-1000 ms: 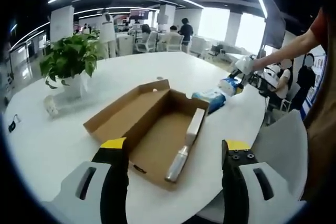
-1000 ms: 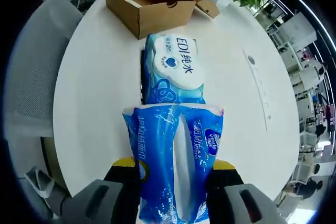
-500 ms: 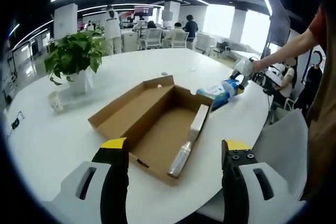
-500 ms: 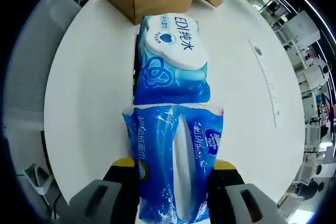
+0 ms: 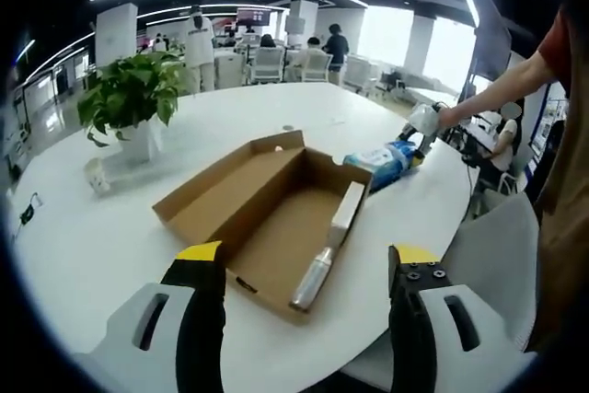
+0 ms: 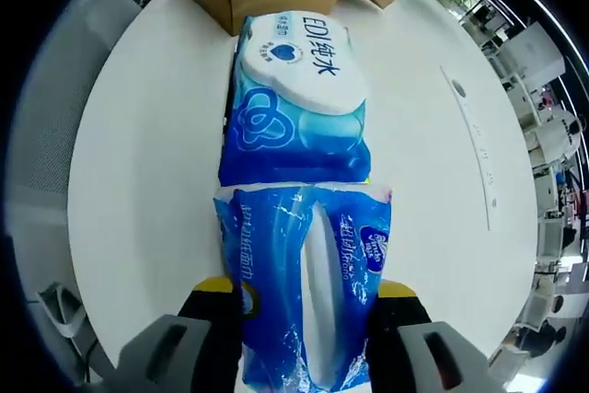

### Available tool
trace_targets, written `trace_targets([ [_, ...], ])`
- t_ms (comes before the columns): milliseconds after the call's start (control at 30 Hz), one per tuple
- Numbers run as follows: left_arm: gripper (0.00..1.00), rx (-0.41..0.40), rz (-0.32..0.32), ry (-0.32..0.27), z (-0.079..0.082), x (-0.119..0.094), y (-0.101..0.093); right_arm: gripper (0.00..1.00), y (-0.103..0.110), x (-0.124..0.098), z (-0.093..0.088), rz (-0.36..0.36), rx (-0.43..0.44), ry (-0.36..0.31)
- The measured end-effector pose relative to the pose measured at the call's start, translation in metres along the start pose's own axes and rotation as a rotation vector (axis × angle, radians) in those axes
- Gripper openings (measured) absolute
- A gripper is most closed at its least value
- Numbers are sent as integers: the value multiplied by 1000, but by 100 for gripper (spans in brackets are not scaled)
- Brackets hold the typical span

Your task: Operate the shoe box by opening the lid, removing the specified soft item, and placing it in the target area until the item is outside and the box remains undamaged.

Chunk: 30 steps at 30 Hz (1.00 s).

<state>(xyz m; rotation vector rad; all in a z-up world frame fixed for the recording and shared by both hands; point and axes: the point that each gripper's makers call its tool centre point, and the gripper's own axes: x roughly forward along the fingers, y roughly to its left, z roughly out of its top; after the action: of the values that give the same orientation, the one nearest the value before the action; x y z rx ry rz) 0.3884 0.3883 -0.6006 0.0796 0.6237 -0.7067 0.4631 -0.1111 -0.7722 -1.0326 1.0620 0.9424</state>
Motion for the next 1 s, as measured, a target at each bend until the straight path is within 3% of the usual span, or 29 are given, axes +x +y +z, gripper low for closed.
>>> trace_targets([
  [467,72,2,-2,16,-5,-1,-1,56,1,7,0,10,-39,14],
  [1000,72,3,-7,9,-4,-3,-2,57,-1,-3,1,-12,-43,16],
])
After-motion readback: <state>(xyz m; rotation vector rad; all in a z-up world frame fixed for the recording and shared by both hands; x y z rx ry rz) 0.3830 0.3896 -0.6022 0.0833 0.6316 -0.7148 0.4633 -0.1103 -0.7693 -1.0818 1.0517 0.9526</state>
